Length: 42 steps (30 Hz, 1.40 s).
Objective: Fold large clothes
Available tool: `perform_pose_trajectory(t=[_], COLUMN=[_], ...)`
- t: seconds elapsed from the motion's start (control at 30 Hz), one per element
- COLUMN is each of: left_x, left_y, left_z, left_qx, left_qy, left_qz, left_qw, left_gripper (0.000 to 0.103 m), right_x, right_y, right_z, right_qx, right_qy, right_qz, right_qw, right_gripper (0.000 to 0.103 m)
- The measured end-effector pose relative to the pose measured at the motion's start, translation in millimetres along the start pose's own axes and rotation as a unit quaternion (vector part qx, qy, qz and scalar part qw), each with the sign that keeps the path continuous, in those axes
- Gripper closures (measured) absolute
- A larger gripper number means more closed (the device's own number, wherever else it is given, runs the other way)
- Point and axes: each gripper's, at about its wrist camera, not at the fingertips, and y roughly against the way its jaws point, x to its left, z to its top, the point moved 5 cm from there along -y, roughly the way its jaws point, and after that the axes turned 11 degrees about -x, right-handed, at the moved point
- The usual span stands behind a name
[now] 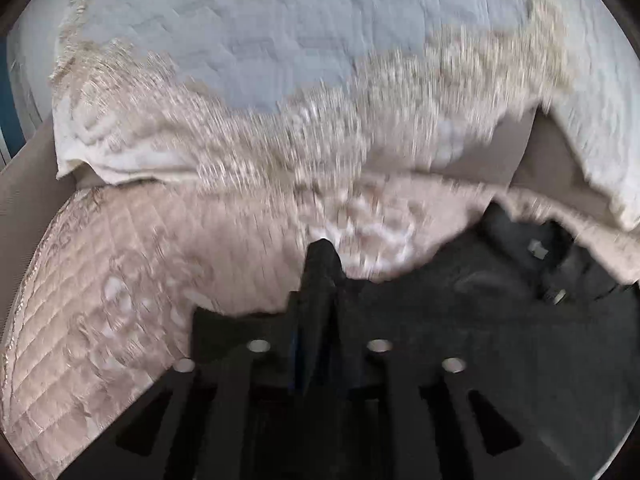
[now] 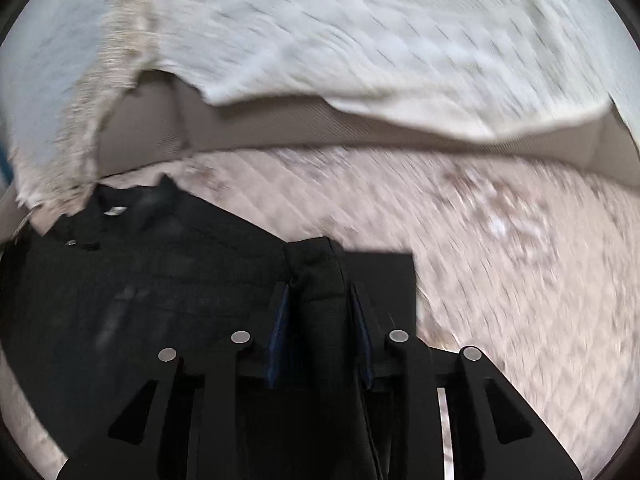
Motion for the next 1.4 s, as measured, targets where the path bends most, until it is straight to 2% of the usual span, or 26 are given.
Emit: perform_pose_trajectory(t=[0.03,0.07,0.13,0.23,0.3,0.4,0.57,0.9,1.0,1.03,1.07,1.23,1.4], left_x=[0.3,2.0,9.2,26.6,39.2,49.4,59.5,50.5,56.9,60.5,65.0,74.4,76.6], left_y=[3.1,10.8,27.8,56.4,76.2,98.1,122.8,145.5,146.9,147.2,146.6,125.5,117.8], left_z=[-0.5,-0.5,-1.3,-6.0,-16.4,-34.6,-68.4,-86.4,-91.5,-94.1,-98.2,-124.7,-115.9], left_qx=[-0.003,-0.01,-0.019,-0.036,-0.035,-0.033,-0.017,-0.01,-0.007,-0.006,-0.003,0.044,0.027], left_qy=[0.003,0.012,0.034,0.065,0.08,0.075,0.083,0.085,0.11,0.125,0.146,0.209,0.242], left_qz=[-0.001,-0.009,-0.025,-0.034,-0.039,-0.034,-0.027,-0.037,-0.03,-0.029,-0.031,-0.031,-0.029], left_qw=[1.0,0.9998,0.9989,0.9967,0.9954,0.9961,0.9961,0.9957,0.9934,0.9917,0.9889,0.9765,0.9695], left_gripper=[0.074,0.066,0.05,0.041,0.04,0.039,0.038,0.036,0.036,0.035,0.031,0.026,0.019], right_x=[-4.5,-7.5,-13.9,-23.9,-22.5,-15.9,-3.5,22.7,18.6,14.8,11.9,-3.5,-12.3], right_y=[5.3,13.3,31.8,63.1,79.0,97.8,117.2,136.5,138.2,139.7,140.4,129.2,118.6], right_z=[-2.0,-1.3,2.4,0.8,-4.4,-19.1,-46.3,-73.3,-79.7,-83.6,-86.5,-107.5,-110.1], right_qx=[0.002,-0.003,-0.019,-0.037,-0.045,-0.043,-0.02,-0.011,-0.009,-0.007,-0.007,0.015,0.012], right_qy=[-0.013,-0.017,-0.024,-0.056,-0.065,-0.052,-0.036,-0.034,-0.059,-0.08,-0.095,-0.192,-0.259], right_qz=[0.005,0.003,0.001,0.008,0.01,0.004,-0.031,-0.029,-0.025,-0.018,-0.012,0.025,0.053], right_qw=[1.0,1.0,1.0,0.998,0.997,0.998,0.999,0.999,0.998,0.997,0.995,0.981,0.964], right_gripper=[0.059,0.05,0.045,0.044,0.043,0.042,0.042,0.042,0.038,0.03,0.028,0.028,0.028])
